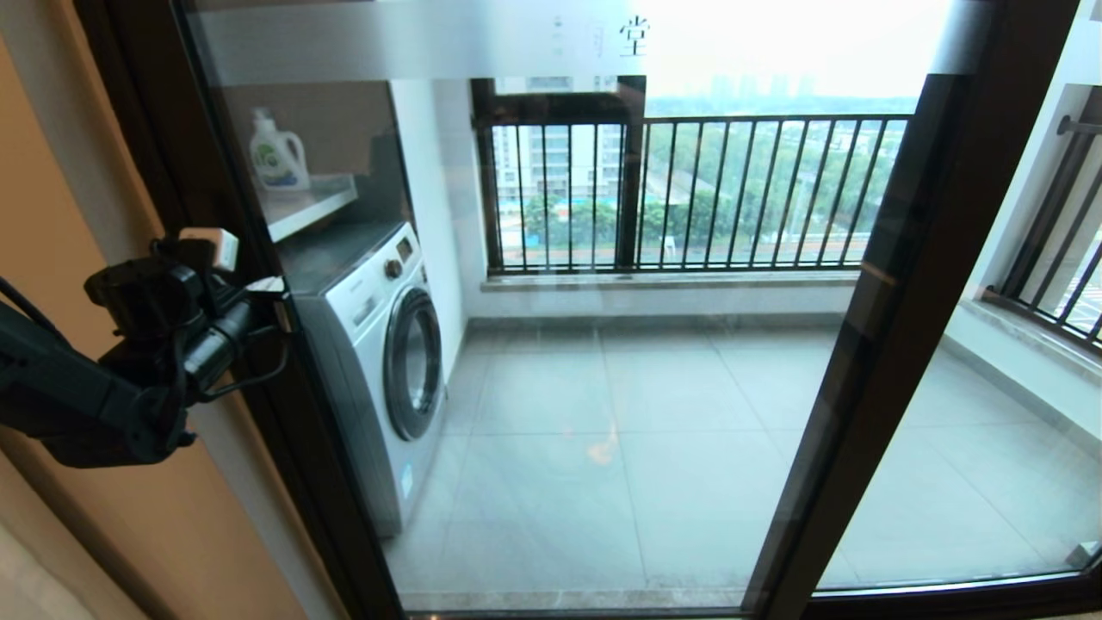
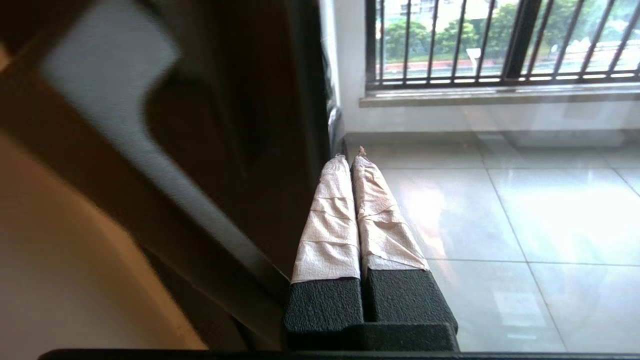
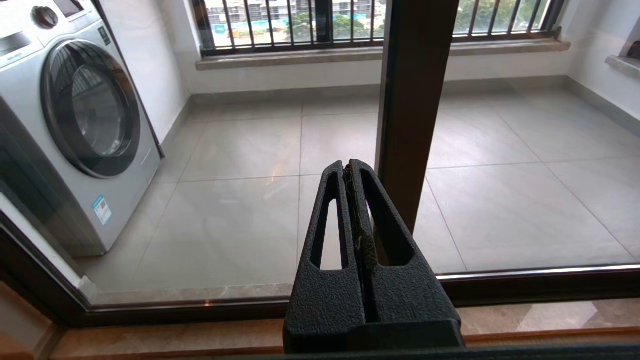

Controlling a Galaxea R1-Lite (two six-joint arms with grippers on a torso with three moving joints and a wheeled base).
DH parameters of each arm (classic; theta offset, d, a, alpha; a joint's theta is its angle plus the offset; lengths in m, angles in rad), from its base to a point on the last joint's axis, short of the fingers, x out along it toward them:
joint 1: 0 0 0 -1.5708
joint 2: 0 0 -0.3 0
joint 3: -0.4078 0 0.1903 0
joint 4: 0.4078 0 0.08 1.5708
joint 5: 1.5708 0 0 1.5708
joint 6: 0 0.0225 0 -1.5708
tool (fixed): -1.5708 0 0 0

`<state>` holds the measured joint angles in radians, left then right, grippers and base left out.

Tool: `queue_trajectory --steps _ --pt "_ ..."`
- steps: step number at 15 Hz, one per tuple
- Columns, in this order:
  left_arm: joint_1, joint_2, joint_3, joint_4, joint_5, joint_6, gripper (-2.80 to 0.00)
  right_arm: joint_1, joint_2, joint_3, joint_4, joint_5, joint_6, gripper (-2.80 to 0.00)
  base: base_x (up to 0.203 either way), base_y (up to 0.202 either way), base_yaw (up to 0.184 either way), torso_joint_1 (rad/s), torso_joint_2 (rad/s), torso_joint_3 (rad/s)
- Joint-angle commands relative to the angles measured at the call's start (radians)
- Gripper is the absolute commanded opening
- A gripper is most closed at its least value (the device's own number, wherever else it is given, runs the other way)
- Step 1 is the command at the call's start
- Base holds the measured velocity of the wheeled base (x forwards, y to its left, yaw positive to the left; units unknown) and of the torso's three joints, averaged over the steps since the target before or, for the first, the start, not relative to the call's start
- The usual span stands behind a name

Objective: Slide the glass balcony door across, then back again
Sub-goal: Open the slid door

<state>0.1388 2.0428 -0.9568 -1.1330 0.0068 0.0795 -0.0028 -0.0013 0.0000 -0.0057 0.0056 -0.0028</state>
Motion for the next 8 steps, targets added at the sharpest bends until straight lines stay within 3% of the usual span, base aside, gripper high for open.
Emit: queue_trajectory --steps 1,5,8 --pt "0.035 0.008 0.0 -0.007 0.0 -0.001 -2.8 0.0 0.001 0.003 0.0 0.001 0.0 -2.8 0.0 0.0 0.0 0.0 0.0 0.0" --pt "0.113 0.067 -0.036 -0.005 -0.006 0.0 -2.8 0.0 0.001 0.003 0.0 0.001 0.0 -2.8 0.0 0.0 0.0 0.0 0.0 0.0" --pt "0.12 0.037 -0.023 -0.009 -0.026 -0.005 -2.8 0.0 0.001 0.003 0.0 0.001 0.0 -2.8 0.0 0.0 0.0 0.0 0.0 0.0"
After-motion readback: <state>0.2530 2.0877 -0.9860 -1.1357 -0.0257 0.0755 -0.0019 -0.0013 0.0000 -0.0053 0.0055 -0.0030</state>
